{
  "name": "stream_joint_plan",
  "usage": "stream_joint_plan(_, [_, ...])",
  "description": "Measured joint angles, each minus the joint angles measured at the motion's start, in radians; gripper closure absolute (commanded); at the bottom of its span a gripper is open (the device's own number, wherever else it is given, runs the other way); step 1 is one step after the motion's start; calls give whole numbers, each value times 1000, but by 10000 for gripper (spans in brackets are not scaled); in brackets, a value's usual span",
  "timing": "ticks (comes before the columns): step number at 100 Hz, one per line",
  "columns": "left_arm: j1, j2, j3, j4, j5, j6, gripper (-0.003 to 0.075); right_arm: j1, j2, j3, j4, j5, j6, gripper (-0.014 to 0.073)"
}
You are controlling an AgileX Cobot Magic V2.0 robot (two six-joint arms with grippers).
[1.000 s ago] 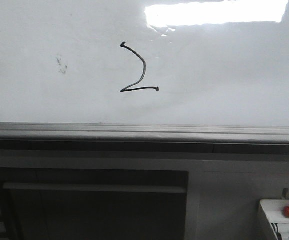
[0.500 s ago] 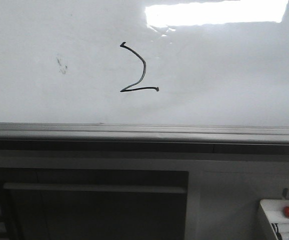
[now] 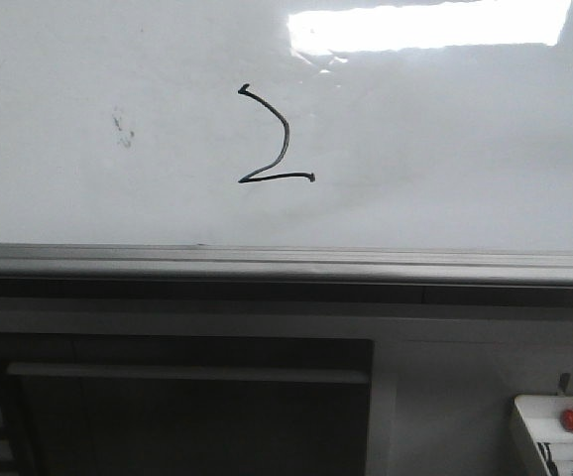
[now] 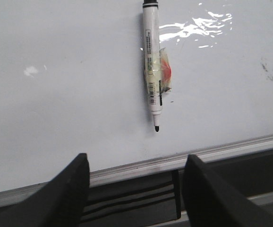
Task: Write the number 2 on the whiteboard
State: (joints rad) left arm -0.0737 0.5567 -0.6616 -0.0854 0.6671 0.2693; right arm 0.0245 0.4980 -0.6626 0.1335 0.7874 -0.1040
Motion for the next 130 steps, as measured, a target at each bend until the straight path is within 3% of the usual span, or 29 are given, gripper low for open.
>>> stream_joint_plan(10, [-4,-73,66,-9,-68,-7,461,0,-99,66,-11,-79,0,433])
stream_joint_plan(27, [-4,-160,158,-93,-199,-13,698,0,-264,135,-21,-147,-17,664])
stream_joint_plan(31, [-4,-174,181,-116,-243,-15,738,0,-289,144,-22,-149,-20,665])
stream_joint_plan(49, [-4,-193,259,-207,-382,-15,738,0,-369,176,-20,-154,-24,666])
stream_joint_plan(98, [-13,-197,330,-268,-388,-17,738,0,-371,214,-19,-145,-24,666])
stream_joint_plan(130, [-37,-486,427,-185,-411,-17,738,0,-371,214,-19,-145,-24,666])
